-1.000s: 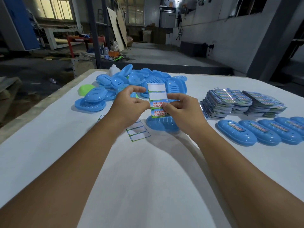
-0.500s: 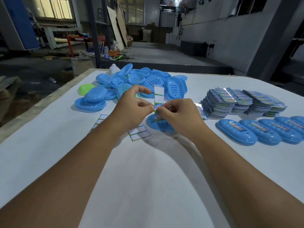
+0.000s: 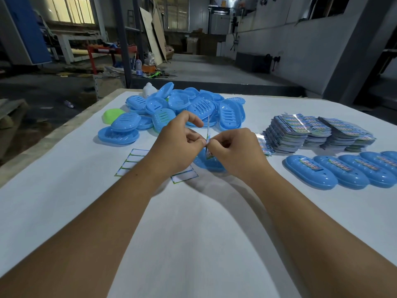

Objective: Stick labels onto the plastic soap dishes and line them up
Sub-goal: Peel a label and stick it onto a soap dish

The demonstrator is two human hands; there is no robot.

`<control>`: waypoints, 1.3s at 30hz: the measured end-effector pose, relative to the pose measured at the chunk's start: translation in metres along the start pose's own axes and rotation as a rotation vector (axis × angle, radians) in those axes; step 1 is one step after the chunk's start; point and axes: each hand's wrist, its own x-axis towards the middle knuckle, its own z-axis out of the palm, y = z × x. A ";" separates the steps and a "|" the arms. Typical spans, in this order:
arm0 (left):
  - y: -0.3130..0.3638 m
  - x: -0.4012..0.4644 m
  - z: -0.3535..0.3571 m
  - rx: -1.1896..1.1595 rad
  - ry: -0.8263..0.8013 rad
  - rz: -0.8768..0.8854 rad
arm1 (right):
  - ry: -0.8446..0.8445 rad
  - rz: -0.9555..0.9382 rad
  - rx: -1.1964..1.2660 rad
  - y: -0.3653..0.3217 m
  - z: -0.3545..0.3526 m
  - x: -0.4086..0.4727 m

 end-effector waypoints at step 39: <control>-0.014 0.001 -0.024 0.852 0.017 -0.353 | -0.007 0.132 -0.040 0.016 -0.009 0.009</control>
